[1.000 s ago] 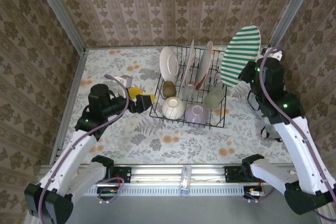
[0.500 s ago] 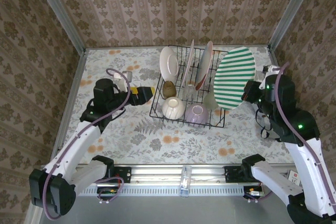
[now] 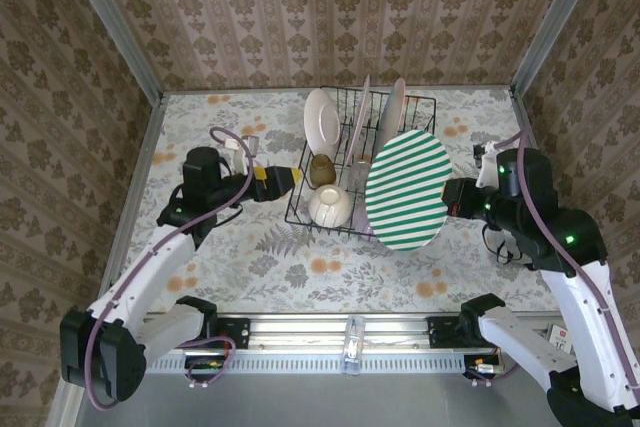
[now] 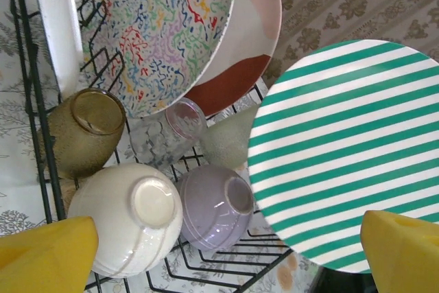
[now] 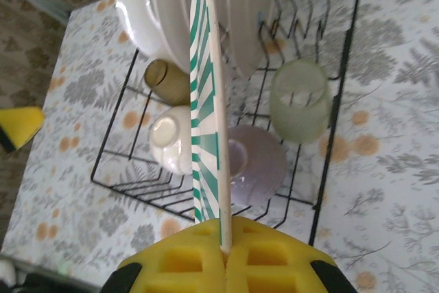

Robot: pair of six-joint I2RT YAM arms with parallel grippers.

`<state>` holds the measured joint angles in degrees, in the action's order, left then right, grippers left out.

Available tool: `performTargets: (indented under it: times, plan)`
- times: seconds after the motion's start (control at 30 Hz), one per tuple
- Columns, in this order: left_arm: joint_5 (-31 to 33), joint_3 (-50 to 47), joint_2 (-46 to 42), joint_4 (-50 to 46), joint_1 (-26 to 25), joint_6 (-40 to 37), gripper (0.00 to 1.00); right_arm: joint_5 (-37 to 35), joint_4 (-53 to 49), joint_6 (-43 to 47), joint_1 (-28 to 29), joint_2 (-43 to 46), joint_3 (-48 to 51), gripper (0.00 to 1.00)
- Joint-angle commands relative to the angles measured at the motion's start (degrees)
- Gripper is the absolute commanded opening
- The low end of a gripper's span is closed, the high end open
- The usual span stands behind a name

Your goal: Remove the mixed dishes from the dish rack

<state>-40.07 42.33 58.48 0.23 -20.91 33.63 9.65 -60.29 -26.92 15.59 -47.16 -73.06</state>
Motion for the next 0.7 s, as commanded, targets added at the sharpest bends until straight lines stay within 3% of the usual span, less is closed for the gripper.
performTargets:
  times: [0.0,0.37,0.67]
  plan:
    - [-3.6,2.0,0.2,0.2,-0.1,-1.7,0.98,8.7,0.8,1.1,0.2,-0.6,0.4,0.00]
    - [-6.6,1.8,0.3,1.0,-0.8,-1.6,1.00,22.7,14.0,-1.4,0.1,-2.5,5.2,0.00]
    - [-14.9,-1.5,0.2,12.4,5.1,8.5,1.00,34.6,31.7,-8.4,-1.6,-5.0,11.0,0.00]
